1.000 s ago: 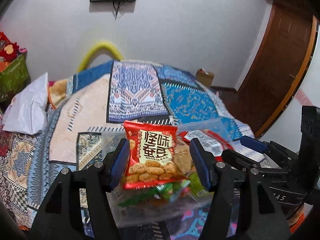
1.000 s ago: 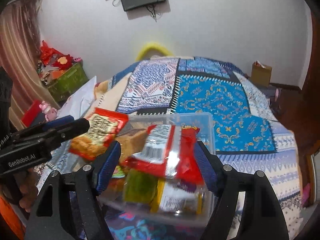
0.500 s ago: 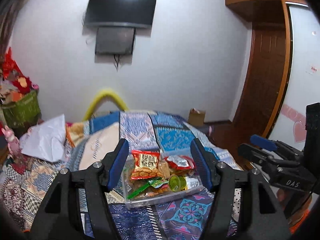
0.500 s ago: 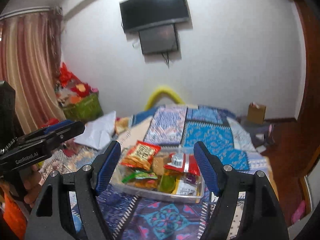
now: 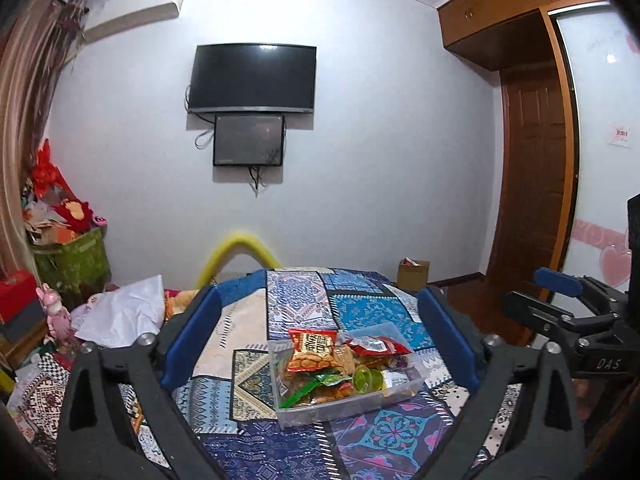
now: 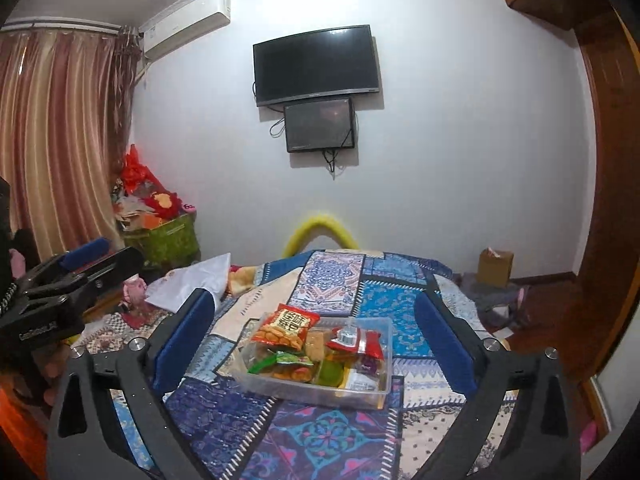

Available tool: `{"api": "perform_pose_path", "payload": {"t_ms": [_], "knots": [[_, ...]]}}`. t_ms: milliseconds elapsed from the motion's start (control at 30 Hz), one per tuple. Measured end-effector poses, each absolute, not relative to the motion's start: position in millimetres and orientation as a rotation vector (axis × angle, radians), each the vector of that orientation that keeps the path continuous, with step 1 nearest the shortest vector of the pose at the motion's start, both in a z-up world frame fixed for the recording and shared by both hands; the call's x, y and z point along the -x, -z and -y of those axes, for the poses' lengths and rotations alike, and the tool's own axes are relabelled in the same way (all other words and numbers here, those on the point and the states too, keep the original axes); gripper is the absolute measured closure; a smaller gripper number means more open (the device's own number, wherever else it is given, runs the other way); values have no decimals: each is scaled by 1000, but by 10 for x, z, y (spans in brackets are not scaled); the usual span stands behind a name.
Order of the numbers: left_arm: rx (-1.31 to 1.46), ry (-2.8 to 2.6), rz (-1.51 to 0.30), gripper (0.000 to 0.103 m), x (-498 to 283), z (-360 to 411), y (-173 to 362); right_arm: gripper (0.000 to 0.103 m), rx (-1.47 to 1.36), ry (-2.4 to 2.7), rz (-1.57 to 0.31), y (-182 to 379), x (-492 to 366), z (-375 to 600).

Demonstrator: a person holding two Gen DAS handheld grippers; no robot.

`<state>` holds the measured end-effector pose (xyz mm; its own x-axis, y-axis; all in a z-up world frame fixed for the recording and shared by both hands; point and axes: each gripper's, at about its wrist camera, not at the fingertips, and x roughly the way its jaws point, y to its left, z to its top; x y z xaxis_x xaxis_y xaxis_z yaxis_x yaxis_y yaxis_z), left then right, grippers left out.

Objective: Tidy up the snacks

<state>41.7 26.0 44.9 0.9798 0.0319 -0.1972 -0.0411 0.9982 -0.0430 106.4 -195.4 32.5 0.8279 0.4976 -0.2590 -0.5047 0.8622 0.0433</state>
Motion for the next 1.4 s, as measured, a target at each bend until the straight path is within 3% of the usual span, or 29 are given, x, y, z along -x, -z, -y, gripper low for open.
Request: {"api": "perform_pose_path", "payload": {"t_ms": [1400], "knots": [[63,16,-251,2,-439,-201,-279,0,-2,-505,-243,-268,-926,2115]]}}
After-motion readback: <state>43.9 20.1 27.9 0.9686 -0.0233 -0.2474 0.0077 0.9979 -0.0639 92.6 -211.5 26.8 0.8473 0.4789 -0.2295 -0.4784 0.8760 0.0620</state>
